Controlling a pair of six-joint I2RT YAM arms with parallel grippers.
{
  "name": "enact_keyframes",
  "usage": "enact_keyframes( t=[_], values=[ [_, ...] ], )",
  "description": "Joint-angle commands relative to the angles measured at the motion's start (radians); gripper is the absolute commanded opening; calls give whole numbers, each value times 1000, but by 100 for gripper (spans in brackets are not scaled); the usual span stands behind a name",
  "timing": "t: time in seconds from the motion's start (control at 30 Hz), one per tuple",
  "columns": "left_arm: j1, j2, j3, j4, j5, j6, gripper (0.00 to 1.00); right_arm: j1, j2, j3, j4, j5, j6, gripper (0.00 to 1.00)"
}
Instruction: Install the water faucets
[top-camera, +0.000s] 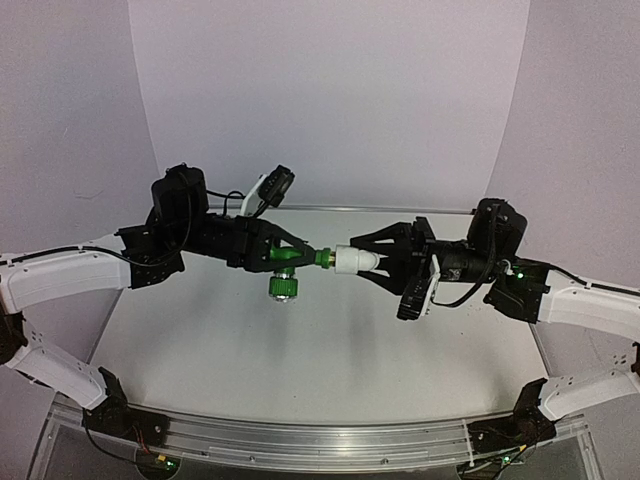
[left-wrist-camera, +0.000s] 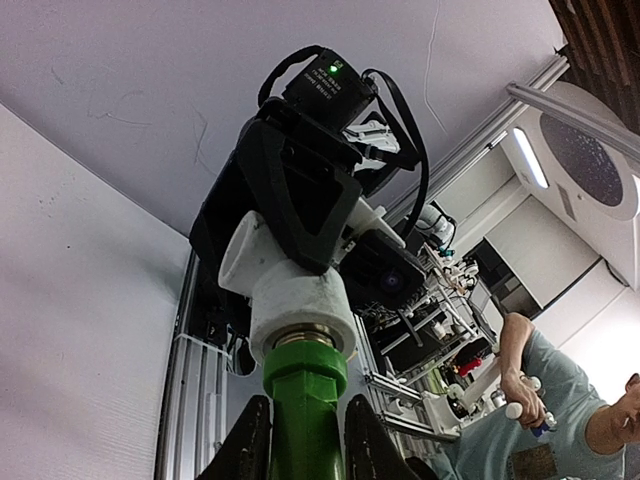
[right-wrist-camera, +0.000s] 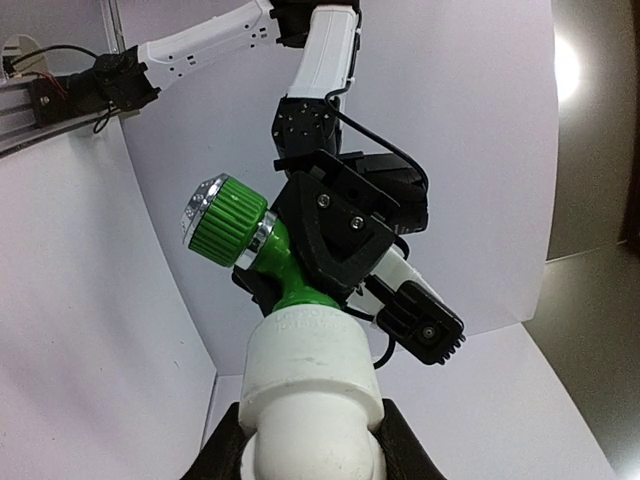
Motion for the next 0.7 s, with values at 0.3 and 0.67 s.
enact_keyframes(
  t=[0.3, 0.67],
  values=[
    [-45, 10, 54, -52, -38, 131, 0, 63, 29, 74, 139, 165, 512, 0],
    [-48, 2, 102, -199, -93, 240, 0, 95, 40, 167, 4, 155, 766, 0]
  ],
)
